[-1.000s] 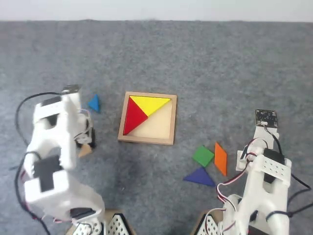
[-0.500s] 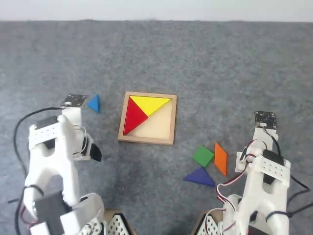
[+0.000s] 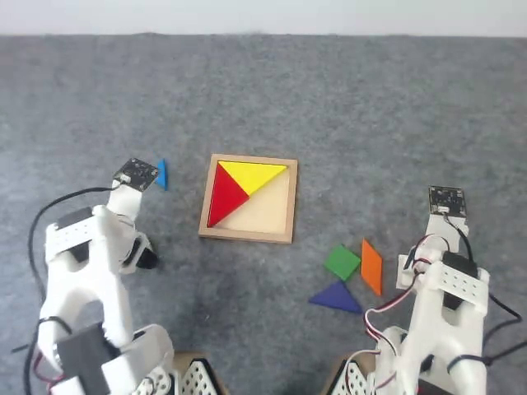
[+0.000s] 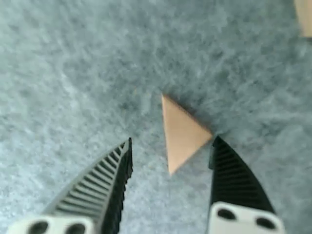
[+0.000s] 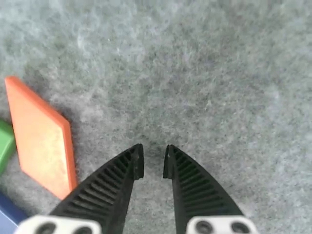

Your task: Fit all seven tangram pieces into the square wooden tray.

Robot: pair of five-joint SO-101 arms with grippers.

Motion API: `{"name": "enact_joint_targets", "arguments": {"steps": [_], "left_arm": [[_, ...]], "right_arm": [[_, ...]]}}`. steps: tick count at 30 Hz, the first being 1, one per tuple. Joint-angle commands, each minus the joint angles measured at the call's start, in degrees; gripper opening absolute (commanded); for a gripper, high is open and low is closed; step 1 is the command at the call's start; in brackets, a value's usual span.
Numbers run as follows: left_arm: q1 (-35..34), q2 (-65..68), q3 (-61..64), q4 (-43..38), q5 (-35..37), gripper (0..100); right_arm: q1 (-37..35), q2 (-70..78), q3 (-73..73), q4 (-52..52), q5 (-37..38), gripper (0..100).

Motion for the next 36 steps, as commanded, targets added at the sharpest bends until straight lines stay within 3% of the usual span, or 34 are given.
{"name": "enact_joint_targets", "arguments": {"steps": [1, 4, 8, 15, 21, 29, 36], "left_arm": [[2.02, -0.7, -0.75, -2.2, -2.29, 25], [4.66, -0.7, -0.75, -0.09, -2.29, 25], [7.65, -0.7, -0.75, 1.41, 7.65, 25], [5.89, -0.7, -0.84, 0.26, 9.49, 25], [4.75, 1.67, -2.68, 0.7, 15.74, 24], [3.25, 13.27, -13.05, 6.33, 15.3, 21], [2.99, 13.45, -13.14, 7.38, 15.65, 19]], "right_arm": [[-0.4, 0.04, -0.53, -0.84, 0.35, 8.4], [-0.4, 0.04, -0.53, -1.54, 0.35, 8.2], [-0.4, 0.04, -0.53, -1.54, 0.35, 8.2], [-0.31, 0.04, -0.44, -1.54, 0.35, 8.2], [-0.22, 0.04, -0.44, -1.54, 0.35, 8.3], [-0.22, 0.04, -0.44, -1.27, 0.44, 8.4], [-0.22, 0.04, -0.44, -1.27, 0.44, 8.4]]}}
